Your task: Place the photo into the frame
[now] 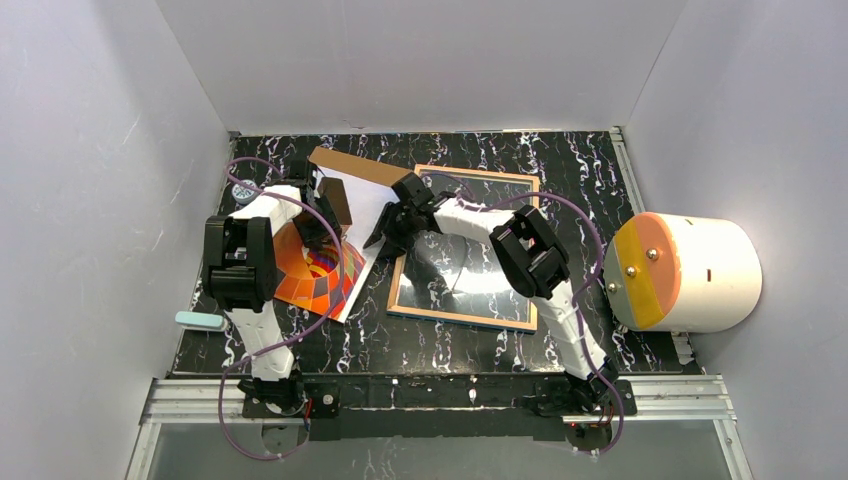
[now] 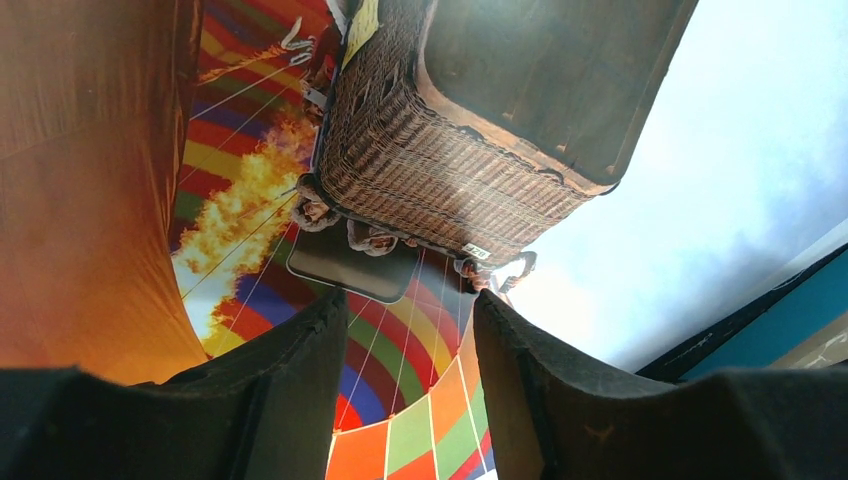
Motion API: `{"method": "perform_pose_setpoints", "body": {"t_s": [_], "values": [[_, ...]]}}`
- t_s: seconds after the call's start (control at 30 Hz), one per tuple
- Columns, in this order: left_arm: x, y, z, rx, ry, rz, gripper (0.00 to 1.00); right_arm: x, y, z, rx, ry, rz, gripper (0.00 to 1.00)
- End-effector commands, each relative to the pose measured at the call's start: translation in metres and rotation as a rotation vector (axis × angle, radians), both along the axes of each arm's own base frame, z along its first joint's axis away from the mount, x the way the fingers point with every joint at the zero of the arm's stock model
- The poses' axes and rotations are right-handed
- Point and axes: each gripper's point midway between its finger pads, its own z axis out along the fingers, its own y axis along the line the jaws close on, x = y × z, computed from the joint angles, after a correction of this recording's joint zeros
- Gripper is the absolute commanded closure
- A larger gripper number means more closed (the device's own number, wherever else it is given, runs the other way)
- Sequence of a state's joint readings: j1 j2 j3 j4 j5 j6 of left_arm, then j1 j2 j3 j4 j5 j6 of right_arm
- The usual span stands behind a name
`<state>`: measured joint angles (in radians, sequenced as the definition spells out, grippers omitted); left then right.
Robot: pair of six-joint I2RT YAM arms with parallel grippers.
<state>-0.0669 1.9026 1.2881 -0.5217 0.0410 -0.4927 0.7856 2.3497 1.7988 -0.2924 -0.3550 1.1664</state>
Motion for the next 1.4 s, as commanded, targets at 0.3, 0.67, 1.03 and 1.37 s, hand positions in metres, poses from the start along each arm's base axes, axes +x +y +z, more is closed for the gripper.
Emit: {"method": "perform_pose_setpoints", "body": {"t_s": [0.3,0.67,1.03,1.37], "values": [[-0.030,0.000,-0.028,0.001,0.123,0.015,0.54,-0.006,0.027,0.076,0.275,-0.106,-0.018,0.32],[-0.029,-0.001,-0.026,0.000,0.118,0.015,0.54,0.003,0.031,0.061,0.256,-0.119,-0.027,0.55],[-0.016,-0.004,0.002,-0.019,0.053,0.007,0.54,0.023,0.039,0.046,0.281,-0.191,-0.007,0.73],[-0.001,-0.004,0.056,-0.023,-0.053,0.023,0.44,0.044,0.036,0.083,0.376,-0.296,-0.022,0.99]]}}
